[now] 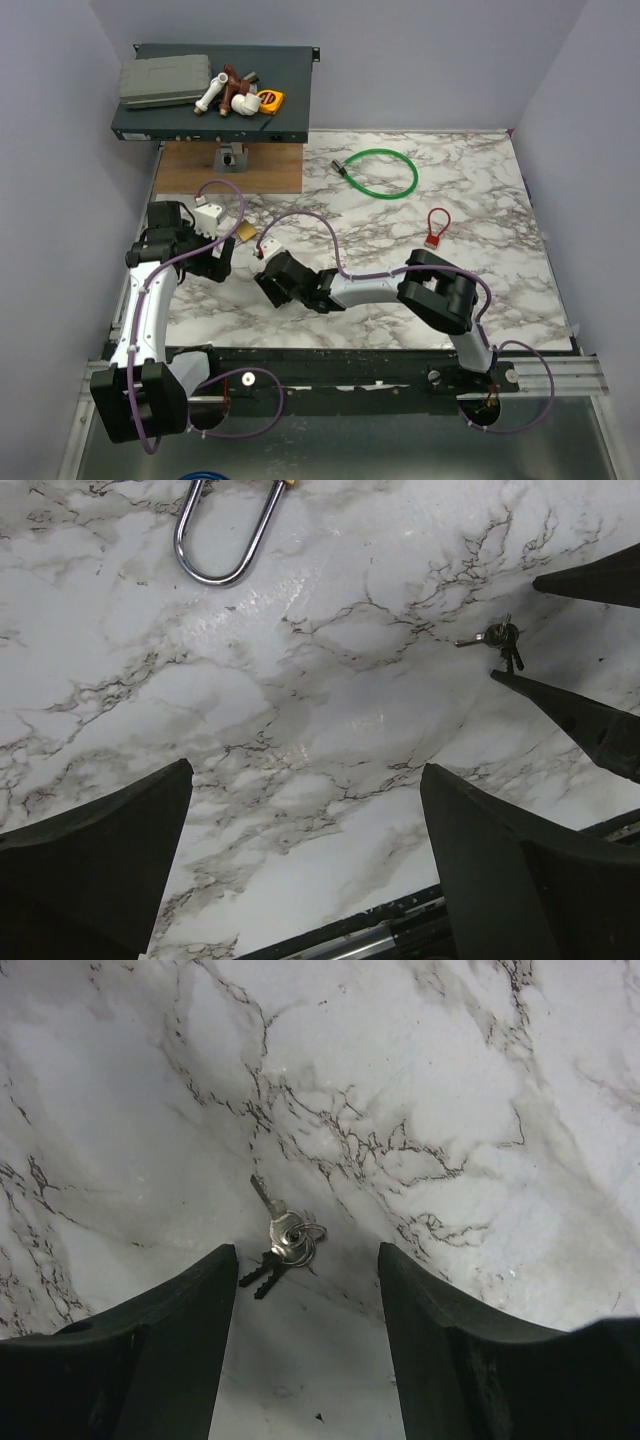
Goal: Unlock with the key
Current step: Pick up the key from the center of the board.
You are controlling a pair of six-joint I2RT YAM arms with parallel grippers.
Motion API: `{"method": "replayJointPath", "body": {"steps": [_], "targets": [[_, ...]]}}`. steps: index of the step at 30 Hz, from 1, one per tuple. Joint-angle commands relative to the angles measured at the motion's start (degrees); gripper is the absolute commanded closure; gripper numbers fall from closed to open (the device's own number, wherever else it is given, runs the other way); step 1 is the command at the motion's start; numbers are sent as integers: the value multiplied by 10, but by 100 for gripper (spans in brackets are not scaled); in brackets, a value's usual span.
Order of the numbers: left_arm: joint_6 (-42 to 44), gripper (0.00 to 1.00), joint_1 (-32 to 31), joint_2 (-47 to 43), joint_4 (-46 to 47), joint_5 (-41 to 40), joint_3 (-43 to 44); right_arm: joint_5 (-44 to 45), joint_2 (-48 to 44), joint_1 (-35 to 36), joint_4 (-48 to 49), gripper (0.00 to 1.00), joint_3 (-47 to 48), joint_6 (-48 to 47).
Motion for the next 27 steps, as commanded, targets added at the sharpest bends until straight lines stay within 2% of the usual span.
{"method": "replayJointPath", "body": {"steps": [1, 8, 15, 21, 27], "targets": [[11, 5, 4, 5, -2, 10, 19, 13, 17, 5, -8, 41, 13, -12], [10, 6, 4, 6, -4, 17, 27, 17, 27, 13, -5, 64, -4, -11], [20, 7, 3, 5, -10, 30, 27, 20, 28, 17, 7, 97, -20, -5], [52, 7, -10, 8, -31, 57, 28, 22, -15, 17, 23, 99, -54, 15], [102, 7, -79, -3, -35, 70, 14, 0, -76, 17, 38, 99, -97, 36]]}}
